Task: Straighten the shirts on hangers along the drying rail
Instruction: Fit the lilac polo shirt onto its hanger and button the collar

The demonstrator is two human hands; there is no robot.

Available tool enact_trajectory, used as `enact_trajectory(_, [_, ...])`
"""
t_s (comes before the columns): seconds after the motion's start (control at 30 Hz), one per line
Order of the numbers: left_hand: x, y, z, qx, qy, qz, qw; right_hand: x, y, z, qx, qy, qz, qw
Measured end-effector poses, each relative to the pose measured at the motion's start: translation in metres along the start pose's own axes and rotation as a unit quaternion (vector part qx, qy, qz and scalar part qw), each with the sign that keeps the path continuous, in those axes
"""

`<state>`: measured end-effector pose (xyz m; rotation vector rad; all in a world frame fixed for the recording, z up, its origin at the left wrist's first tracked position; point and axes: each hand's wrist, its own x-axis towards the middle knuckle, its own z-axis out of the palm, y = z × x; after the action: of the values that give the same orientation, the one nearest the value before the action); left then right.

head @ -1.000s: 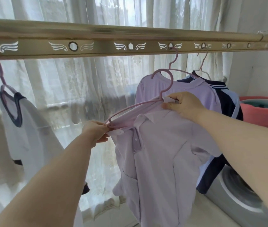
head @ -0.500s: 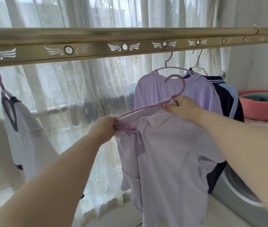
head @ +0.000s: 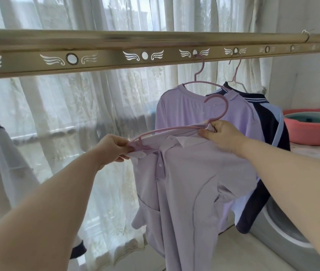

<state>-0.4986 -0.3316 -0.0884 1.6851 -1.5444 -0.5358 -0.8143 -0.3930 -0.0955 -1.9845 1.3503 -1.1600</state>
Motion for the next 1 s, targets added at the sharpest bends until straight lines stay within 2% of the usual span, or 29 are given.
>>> enact_trajectory(0.13, [-0.012, -0.037, -0.046, 0.005, 0.123, -0.074, 0.99, -0.012, 0.039, -0.05, -0.068, 0.067, 0.056, 0.994])
enact_trajectory(0.17, [-0.015, -0.044, -0.056, 0.015, 0.13, -0.097, 0.987, -0.014, 0.046, -0.061, -0.074, 0.082, 0.066, 0.992])
enact_trajectory(0.27, [-0.015, -0.039, -0.049, 0.007, 0.078, -0.139, 0.987, -0.01, 0.046, -0.058, -0.06, 0.069, 0.061, 0.994])
enact_trajectory(0.47, [-0.012, -0.006, 0.039, -0.009, -0.124, -0.132, 0.983, 0.004, -0.005, -0.011, 0.001, -0.014, 0.011, 1.0])
enact_trajectory(0.6, [-0.018, 0.003, 0.089, -0.109, -0.204, -0.178, 0.956, 0.011, -0.035, -0.003, 0.064, -0.028, -0.022, 0.997])
enact_trajectory(0.7, [-0.017, 0.012, 0.108, -0.203, -0.209, -0.202, 0.935, 0.012, -0.051, -0.005, 0.093, -0.041, -0.057, 0.993])
enact_trajectory(0.83, [-0.01, 0.019, 0.12, -0.258, -0.132, -0.178, 0.94, 0.01, -0.055, -0.007, 0.103, -0.034, -0.066, 0.992])
enact_trajectory(0.87, [-0.008, 0.018, 0.121, -0.213, -0.11, -0.162, 0.957, 0.009, -0.052, -0.01, 0.077, -0.02, -0.063, 0.995])
enact_trajectory(0.9, [-0.007, 0.014, 0.119, -0.113, -0.084, -0.131, 0.981, 0.006, -0.049, -0.014, 0.031, -0.004, -0.056, 0.998])
enact_trajectory(0.93, [-0.006, 0.009, 0.111, 0.039, -0.066, -0.081, 0.994, 0.003, -0.042, -0.02, -0.026, 0.008, -0.045, 0.999])
enact_trajectory(0.97, [-0.007, 0.004, 0.101, 0.217, -0.049, -0.019, 0.975, 0.0, -0.034, -0.024, -0.077, 0.011, -0.032, 0.996])
enact_trajectory(1.0, [-0.004, -0.001, 0.091, 0.369, -0.045, 0.04, 0.928, -0.003, -0.025, -0.026, -0.115, 0.005, -0.019, 0.993])
